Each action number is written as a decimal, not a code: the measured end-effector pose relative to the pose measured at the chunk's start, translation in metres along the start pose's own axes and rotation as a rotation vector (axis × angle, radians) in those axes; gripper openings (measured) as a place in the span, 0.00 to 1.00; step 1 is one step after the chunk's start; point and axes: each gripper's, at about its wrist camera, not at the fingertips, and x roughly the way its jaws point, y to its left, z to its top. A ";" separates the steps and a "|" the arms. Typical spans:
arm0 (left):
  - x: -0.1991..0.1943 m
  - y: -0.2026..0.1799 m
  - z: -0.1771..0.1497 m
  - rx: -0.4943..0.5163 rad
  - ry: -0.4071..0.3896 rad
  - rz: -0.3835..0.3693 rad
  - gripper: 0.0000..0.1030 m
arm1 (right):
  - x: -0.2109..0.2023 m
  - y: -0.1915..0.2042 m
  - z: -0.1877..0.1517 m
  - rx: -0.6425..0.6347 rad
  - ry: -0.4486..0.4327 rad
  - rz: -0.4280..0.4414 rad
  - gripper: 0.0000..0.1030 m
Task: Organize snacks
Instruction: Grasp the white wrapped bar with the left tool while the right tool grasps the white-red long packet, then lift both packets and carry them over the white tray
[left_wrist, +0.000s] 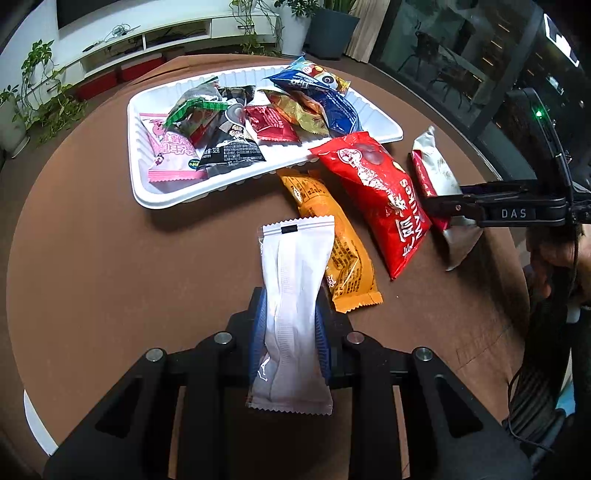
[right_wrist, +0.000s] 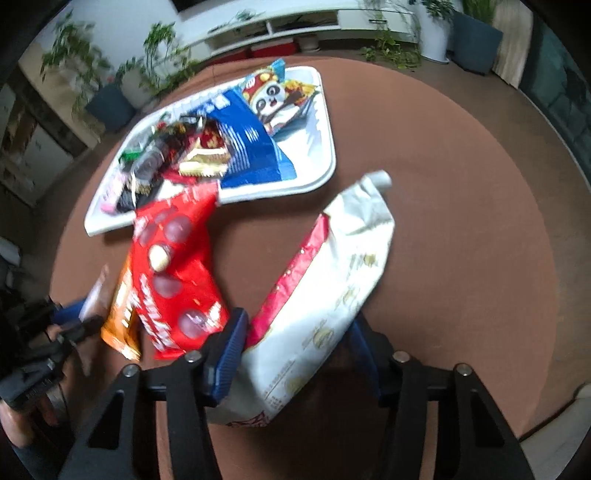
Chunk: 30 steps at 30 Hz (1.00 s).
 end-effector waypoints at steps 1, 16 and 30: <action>0.000 0.000 0.000 -0.001 0.000 0.000 0.22 | 0.000 0.000 -0.001 -0.016 0.008 -0.020 0.47; 0.007 -0.006 -0.004 -0.006 0.002 -0.007 0.22 | -0.003 0.018 -0.022 -0.118 -0.007 -0.075 0.29; -0.020 0.010 -0.009 -0.114 -0.089 -0.080 0.22 | -0.046 -0.013 -0.027 -0.001 -0.135 0.057 0.22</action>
